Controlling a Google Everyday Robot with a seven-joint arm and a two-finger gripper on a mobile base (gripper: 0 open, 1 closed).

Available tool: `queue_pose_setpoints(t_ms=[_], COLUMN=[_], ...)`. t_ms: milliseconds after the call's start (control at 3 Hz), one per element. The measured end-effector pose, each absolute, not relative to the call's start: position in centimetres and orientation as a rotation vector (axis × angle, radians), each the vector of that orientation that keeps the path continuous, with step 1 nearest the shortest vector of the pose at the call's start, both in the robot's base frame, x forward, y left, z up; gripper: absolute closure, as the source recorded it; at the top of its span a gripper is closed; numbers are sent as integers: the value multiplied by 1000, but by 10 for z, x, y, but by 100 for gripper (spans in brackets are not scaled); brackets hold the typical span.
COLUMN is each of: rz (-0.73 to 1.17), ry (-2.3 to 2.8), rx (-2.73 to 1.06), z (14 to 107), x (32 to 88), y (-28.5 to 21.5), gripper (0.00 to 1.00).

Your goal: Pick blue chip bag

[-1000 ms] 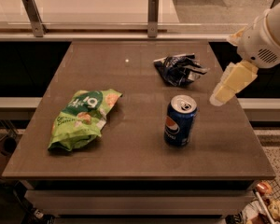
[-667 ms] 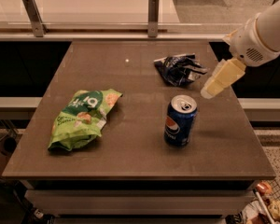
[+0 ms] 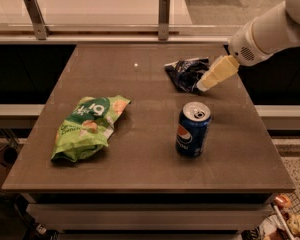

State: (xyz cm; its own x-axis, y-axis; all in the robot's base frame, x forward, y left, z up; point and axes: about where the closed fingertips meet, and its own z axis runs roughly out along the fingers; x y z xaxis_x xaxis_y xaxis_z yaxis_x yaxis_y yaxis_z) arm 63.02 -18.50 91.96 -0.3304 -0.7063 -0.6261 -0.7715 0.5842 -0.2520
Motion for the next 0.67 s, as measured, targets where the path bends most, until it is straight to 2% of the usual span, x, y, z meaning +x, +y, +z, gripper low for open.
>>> queue_pose_setpoints(t_ms=[667], rz=[223], ry=[2141], rx=[-1008], z=[879], x=[666], y=[-175], gripper=[0])
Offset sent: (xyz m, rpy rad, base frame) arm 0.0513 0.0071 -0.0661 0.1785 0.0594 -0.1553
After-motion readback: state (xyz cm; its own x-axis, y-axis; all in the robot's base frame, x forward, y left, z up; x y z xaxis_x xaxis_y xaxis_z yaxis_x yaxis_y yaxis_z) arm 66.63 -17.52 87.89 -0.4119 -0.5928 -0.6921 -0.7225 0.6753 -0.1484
